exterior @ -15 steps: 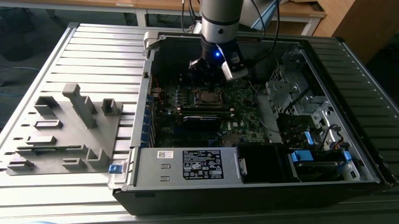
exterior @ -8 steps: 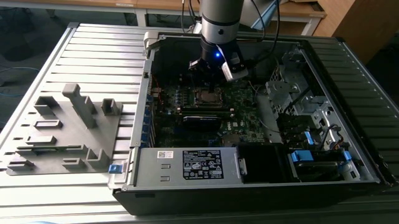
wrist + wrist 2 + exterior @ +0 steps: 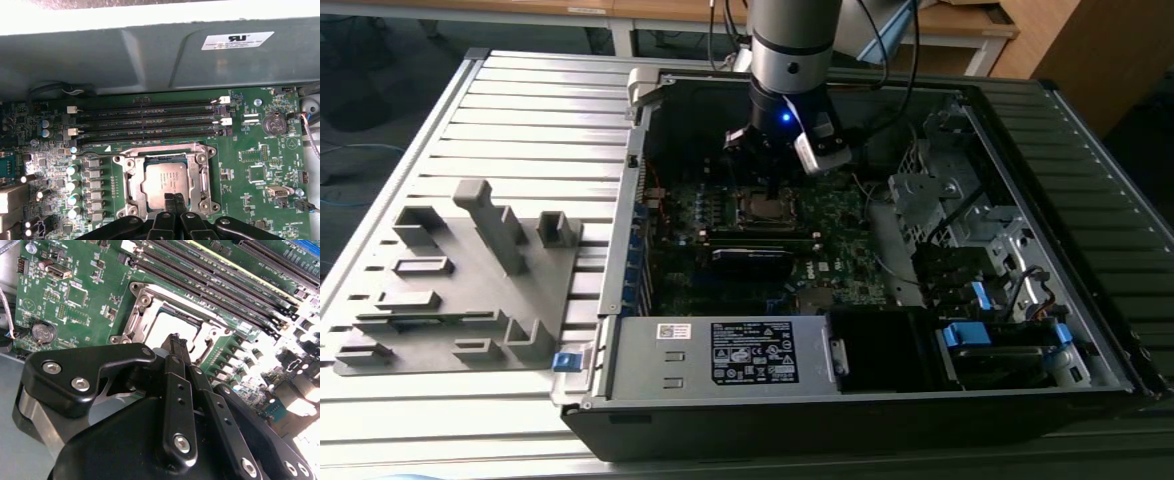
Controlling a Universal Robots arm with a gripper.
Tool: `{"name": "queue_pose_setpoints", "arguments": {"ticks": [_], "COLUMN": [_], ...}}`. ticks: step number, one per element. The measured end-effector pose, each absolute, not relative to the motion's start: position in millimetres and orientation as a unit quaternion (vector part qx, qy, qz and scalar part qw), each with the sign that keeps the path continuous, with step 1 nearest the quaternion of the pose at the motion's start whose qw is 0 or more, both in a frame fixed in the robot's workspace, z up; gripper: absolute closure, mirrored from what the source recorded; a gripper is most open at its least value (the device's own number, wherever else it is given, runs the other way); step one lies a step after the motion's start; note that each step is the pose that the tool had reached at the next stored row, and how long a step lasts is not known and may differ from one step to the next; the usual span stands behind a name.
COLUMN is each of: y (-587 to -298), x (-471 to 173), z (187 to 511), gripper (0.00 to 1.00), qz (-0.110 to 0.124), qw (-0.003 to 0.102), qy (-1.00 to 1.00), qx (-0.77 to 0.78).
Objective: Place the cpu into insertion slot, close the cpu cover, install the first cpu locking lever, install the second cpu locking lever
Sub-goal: 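Install the first cpu locking lever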
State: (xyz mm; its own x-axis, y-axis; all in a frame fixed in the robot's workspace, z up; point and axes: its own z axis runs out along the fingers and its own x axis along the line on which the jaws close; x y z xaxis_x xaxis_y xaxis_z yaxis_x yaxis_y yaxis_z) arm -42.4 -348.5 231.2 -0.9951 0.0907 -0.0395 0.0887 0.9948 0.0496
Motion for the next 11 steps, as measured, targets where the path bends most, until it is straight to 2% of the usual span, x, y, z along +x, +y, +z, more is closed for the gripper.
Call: {"name": "queue_pose_setpoints", "arguments": {"ticks": [11], "y": [-348.5], "x": [-47.3], "z": [231.2], "gripper": [0.89], "qz": [0.024], "qw": [0.021], "qy": [0.998], "qx": [0.045]}}
